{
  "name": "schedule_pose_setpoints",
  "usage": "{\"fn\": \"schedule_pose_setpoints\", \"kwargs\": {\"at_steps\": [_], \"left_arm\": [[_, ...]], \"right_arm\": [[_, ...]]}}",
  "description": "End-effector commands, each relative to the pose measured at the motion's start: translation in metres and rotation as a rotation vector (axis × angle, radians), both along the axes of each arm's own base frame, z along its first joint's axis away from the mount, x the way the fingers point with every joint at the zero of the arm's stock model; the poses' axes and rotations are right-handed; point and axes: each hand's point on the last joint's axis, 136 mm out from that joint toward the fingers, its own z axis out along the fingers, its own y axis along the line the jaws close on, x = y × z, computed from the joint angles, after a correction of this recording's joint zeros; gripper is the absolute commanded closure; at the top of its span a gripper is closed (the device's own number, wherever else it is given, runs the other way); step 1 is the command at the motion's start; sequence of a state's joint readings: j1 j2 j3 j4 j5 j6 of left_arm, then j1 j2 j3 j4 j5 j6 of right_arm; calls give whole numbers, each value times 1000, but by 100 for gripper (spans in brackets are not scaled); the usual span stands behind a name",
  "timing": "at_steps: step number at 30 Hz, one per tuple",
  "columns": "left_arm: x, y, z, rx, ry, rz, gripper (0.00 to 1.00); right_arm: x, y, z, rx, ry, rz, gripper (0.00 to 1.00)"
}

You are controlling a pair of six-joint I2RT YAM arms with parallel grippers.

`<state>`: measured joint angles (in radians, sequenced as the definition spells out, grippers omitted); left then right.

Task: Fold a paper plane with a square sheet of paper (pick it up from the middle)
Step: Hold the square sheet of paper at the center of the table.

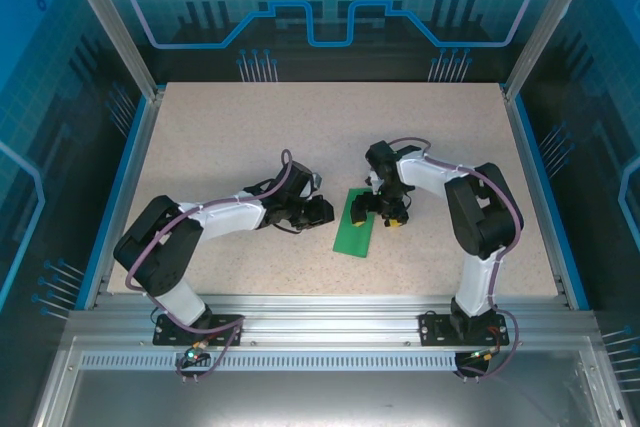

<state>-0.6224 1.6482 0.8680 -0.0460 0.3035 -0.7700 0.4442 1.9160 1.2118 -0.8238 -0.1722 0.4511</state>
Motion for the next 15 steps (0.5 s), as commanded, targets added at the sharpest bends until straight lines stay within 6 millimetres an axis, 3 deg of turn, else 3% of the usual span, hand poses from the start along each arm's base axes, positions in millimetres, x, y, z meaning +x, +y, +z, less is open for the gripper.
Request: {"fn": "schedule_pose_setpoints", "kwargs": {"at_steps": [1, 9, 15], "left_arm": [[1, 2, 11, -4, -27, 30, 79], [7, 21, 28, 26, -117, 106, 79], [9, 25, 42, 26, -169, 109, 78]], "right_arm": [[-20, -23, -54, -99, 97, 29, 13], [-21, -26, -52, -117, 97, 8, 13], [-17, -20, -41, -84, 82, 9, 13]]}}
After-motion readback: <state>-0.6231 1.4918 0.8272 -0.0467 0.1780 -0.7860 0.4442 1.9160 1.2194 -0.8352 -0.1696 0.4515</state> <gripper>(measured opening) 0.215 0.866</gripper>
